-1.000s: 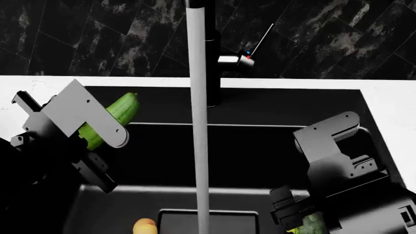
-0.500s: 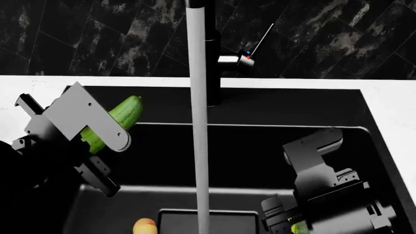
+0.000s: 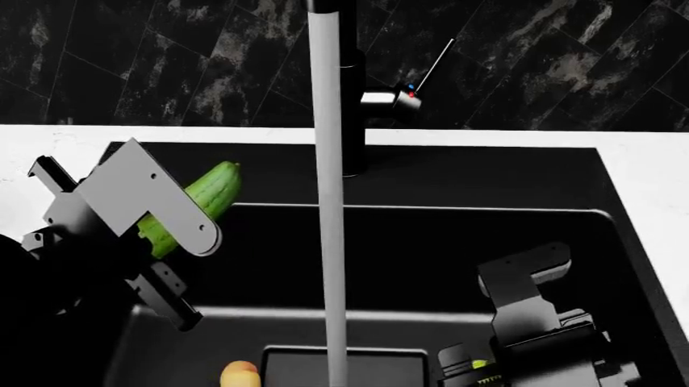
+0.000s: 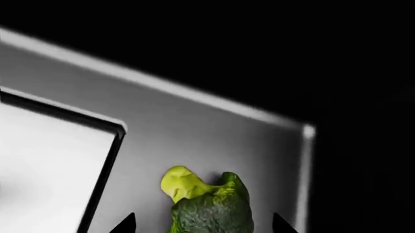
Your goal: Pick the cucumbers and broccolis from the sink and place them in one bowl. Place the apricot in the other bowl. Then turn off the sink faucet.
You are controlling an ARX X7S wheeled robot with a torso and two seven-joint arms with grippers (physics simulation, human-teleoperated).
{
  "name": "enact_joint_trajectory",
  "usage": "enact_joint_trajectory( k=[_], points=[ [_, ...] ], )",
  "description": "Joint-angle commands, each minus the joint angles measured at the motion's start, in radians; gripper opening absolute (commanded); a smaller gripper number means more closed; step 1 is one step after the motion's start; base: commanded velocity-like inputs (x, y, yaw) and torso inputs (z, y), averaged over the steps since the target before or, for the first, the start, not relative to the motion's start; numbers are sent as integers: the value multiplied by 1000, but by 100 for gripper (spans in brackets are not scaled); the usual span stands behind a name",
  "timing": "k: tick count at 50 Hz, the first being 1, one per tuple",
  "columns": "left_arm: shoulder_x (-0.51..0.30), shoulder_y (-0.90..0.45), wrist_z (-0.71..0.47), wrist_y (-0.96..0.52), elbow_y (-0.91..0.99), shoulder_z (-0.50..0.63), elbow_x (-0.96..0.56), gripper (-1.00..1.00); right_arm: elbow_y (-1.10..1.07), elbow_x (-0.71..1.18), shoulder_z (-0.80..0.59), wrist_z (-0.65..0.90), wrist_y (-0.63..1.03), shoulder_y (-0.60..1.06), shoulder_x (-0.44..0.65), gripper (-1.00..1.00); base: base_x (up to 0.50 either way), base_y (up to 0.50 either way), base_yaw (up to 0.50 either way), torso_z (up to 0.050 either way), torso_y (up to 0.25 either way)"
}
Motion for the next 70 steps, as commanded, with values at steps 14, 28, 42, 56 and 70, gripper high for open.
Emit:
enact_joint_trajectory(
  k=[14, 28, 42, 56, 70],
  points=[
    [20, -1, 16, -10, 14, -24, 5, -100, 321, -149, 126, -47, -174, 6, -120, 100, 0, 0, 0, 0, 0],
    [19, 0, 12, -21, 36, -15, 0, -100, 321, -221, 249, -32, -157, -8, -107, 100, 0, 0, 0, 0, 0],
    [14, 37, -6, 13, 28, -38, -1, -100, 320, -220, 330, -38, -314, -34, -120, -100, 1, 0, 1, 0, 0],
    [18, 70, -31, 40, 29, -82, -9, -100, -746, -139, 421, 19, 107, -391, -8, -100, 0, 0, 1, 0, 0],
    [14, 79, -50, 33, 79, -168, -40, -100, -1465, -101, 472, 67, 496, -423, 65, -100, 0, 0, 0, 0, 0]
  ],
)
